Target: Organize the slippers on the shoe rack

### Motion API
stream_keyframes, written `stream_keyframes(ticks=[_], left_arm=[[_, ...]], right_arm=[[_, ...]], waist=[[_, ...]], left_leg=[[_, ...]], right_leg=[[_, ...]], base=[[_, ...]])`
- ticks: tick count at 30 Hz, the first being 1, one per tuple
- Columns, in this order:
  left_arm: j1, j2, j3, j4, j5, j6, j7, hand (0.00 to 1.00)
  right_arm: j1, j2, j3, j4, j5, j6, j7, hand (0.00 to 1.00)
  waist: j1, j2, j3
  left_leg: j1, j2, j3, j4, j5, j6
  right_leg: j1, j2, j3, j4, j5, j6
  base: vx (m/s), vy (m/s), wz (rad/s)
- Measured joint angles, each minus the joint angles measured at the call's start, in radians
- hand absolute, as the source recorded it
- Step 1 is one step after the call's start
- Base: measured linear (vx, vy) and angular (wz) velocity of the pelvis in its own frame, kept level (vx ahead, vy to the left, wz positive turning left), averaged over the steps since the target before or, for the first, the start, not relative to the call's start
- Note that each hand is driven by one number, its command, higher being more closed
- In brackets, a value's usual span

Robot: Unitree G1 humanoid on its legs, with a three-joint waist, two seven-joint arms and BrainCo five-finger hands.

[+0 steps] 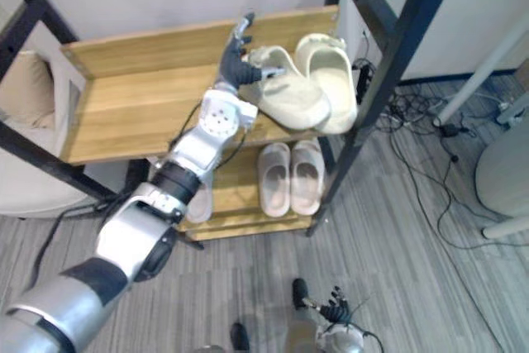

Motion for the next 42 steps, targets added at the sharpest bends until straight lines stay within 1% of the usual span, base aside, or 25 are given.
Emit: stream_keyframes(ticks=[4,5,8,12,16,28,31,36,39,42], left_arm=[[-0.001,0.014,0.003,-0.001,0.022,0.0,0.012,0.0],[-0.001,0.014,0.002,-0.001,0.038,0.001,0.015,1.0],[-0.001,0.019,0.002,-0.001,0.078,0.007,0.015,1.0],[-0.006,0.028,0.004,-0.002,0.103,0.008,0.015,1.0],[-0.032,0.039,0.014,-0.006,0.127,0.006,0.016,1.0],[-0.051,0.084,0.013,-0.032,0.185,-0.001,0.017,1.0],[-0.05,0.094,0.007,-0.032,0.218,-0.002,0.017,1.0],[-0.035,0.131,-0.045,-0.057,0.315,-0.007,0.019,1.0],[-0.016,0.161,-0.078,-0.087,0.353,-0.02,0.025,1.0],[-0.008,0.174,-0.103,-0.105,0.379,-0.023,0.04,1.0]], right_arm=[[0.01,0.0,0.005,-0.027,0.0,-0.001,-0.006,0.0],[0.01,0.0,0.007,-0.029,0.0,-0.001,-0.007,0.0],[0.011,0.0,0.008,-0.03,0.0,-0.001,-0.008,0.0],[0.012,0.0,0.01,-0.034,0.0,-0.002,-0.01,0.0],[0.019,-0.002,0.024,-0.063,-0.001,-0.003,-0.015,0.0],[0.02,-0.007,0.036,-0.064,-0.002,-0.013,-0.017,0.0],[0.02,-0.007,0.037,-0.064,-0.002,-0.017,-0.017,0.0],[0.02,-0.008,0.038,-0.06,-0.003,-0.025,-0.019,0.0],[0.019,-0.008,0.04,-0.058,-0.004,-0.031,-0.022,0.0],[0.017,-0.01,0.045,-0.054,-0.004,-0.038,-0.028,0.0]], waist=[[0.004,0.001,0.012],[0.004,0.0,0.016],[0.005,-0.001,0.018],[0.006,-0.002,0.021],[0.006,-0.004,0.044],[0.006,-0.004,0.045],[0.005,-0.004,0.045],[0.005,-0.003,0.045],[0.004,-0.003,0.045],[0.003,-0.003,0.045]], left_leg=[[-0.003,0.005,0.014,0.0,-0.002,-0.003],[-0.003,0.006,0.014,0.0,-0.002,-0.003],[-0.004,0.006,0.014,0.001,-0.002,-0.003],[-0.007,0.006,0.013,0.002,-0.003,-0.002],[-0.008,0.006,0.013,0.003,-0.003,-0.002],[-0.018,0.005,0.011,0.003,-0.002,-0.002],[-0.018,0.005,0.011,0.004,-0.002,-0.002],[-0.019,0.005,0.01,0.006,-0.003,-0.002],[-0.022,0.005,0.01,0.005,-0.003,-0.001],[-0.03,0.005,0.01,0.008,-0.004,-0.002]], right_leg=[[-0.01,0.006,0.011,0.0,0.003,-0.004],[-0.01,0.007,0.011,0.0,0.003,-0.004],[-0.01,0.007,0.011,0.0,0.003,-0.005],[-0.012,0.007,0.01,0.0,0.003,-0.005],[-0.012,0.007,0.011,0.0,0.003,-0.005],[-0.023,0.008,0.014,0.0,0.004,-0.006],[-0.023,0.008,0.015,0.0,0.005,-0.006],[-0.023,0.009,0.018,0.0,0.005,-0.007],[-0.027,0.012,0.024,0.0,0.005,-0.007],[-0.035,0.014,0.027,0.0,0.006,-0.008]], base=[[0.02,-0.022,-0.12],[0.0,0.0,0.0],[0.0,0.0,0.0],[0.0,0.0,0.0],[0.0,0.0,0.0],[0.01,-0.002,-0.01],[0.0,0.0,0.0],[0.0,0.0,0.0],[0.0,0.0,-0.01],[0.0,0.0,0.0]])
